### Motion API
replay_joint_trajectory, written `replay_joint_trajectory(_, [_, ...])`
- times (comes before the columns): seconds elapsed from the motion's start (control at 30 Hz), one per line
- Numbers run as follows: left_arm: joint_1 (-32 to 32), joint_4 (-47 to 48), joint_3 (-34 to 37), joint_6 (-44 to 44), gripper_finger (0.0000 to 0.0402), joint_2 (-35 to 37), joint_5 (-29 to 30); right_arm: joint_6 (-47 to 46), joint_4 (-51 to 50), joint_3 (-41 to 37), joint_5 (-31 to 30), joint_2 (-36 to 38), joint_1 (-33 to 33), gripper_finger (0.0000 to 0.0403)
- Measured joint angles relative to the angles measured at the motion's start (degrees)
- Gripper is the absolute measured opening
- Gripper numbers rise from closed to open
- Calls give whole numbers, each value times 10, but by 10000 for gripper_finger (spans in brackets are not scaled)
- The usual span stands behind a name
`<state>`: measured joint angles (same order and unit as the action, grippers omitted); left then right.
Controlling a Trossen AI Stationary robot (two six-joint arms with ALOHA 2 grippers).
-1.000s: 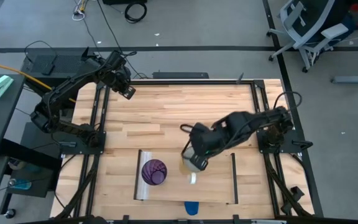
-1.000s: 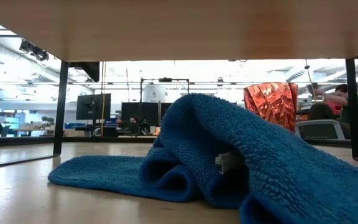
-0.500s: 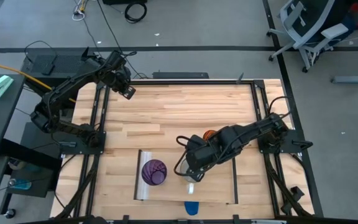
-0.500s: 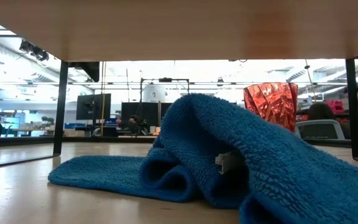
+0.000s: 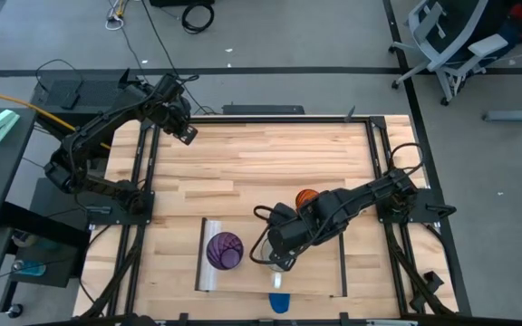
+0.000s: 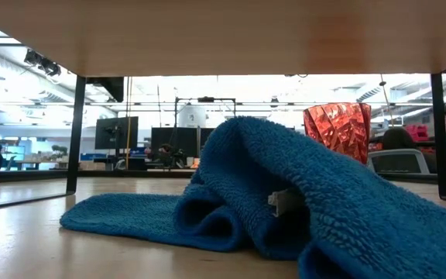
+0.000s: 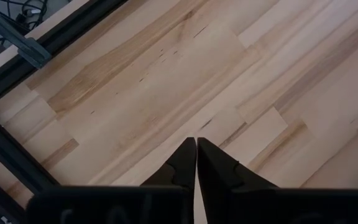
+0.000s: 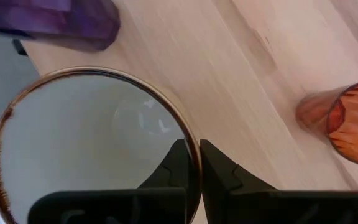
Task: Stack small to large cups/mugs on shelf
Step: Put the yellow mug on the shelf
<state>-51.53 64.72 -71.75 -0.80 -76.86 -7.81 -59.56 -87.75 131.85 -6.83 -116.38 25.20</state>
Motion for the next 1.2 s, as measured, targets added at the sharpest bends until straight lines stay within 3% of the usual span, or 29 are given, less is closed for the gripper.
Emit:
replay_joint_trajectory(0.77, [0,0,0,0,27,0,0,11,6,0,-3,-4,-3,24])
replay_joint_trajectory(1.2, [0,1,0,0,28,0,0,10,21,0,8,-4,-3,61])
